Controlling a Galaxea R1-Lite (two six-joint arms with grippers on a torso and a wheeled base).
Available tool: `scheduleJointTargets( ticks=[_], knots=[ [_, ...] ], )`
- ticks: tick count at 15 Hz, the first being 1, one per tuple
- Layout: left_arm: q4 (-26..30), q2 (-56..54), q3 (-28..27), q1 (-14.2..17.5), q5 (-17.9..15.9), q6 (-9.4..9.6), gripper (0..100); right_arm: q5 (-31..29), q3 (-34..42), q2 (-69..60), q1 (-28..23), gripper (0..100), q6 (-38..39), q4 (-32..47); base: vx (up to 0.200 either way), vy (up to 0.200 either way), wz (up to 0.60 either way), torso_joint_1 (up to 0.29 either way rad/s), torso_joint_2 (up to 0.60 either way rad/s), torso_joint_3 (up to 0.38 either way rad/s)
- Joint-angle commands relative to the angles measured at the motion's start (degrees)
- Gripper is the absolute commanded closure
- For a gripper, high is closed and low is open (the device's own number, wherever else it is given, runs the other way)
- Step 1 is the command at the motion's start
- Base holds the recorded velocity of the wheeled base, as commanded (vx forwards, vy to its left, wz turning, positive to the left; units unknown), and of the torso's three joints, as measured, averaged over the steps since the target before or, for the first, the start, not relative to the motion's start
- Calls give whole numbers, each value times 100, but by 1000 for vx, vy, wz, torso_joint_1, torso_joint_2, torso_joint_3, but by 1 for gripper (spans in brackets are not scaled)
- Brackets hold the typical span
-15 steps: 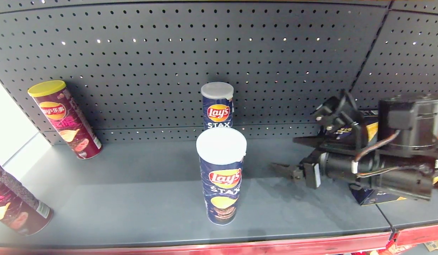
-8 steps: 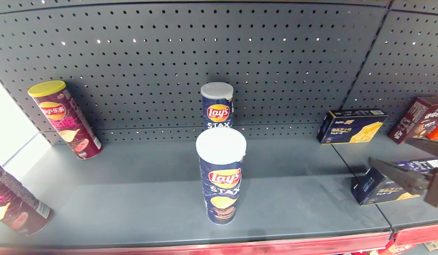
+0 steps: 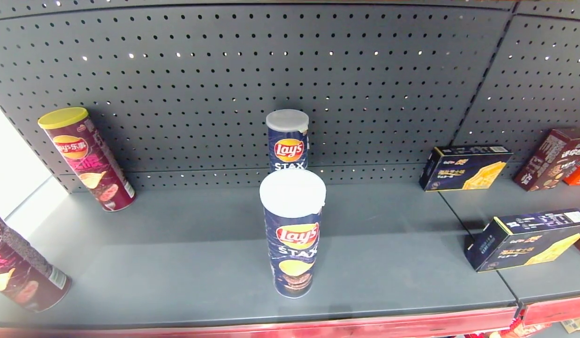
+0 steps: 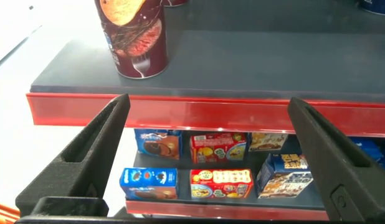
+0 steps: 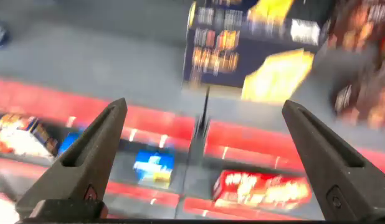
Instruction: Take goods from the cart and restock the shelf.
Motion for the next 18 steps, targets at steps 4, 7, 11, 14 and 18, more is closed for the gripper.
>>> scheduleJointTargets(
  ticks=[4,7,11,14,18],
  knots=[
    [-4,11,3,-8,4,-1,0,353,1331,-1198,-2,0,572,-477,0,0,0,0,0,0],
    [-13,11,3,-8,4,-10,0,45,1322,-1189,-11,0,800,24,0,0,0,0,0,0],
    [-4,11,3,0,4,-1,0,63,1331,-1189,-11,0,809,15,0,0,0,0,0,0],
    [-4,11,3,0,4,-1,0,81,1322,-1189,-2,0,800,24,0,0,0,0,0,0],
    [-4,11,3,0,4,-1,0,81,1331,-1189,7,0,809,15,0,0,150,1,1,1]
  ],
)
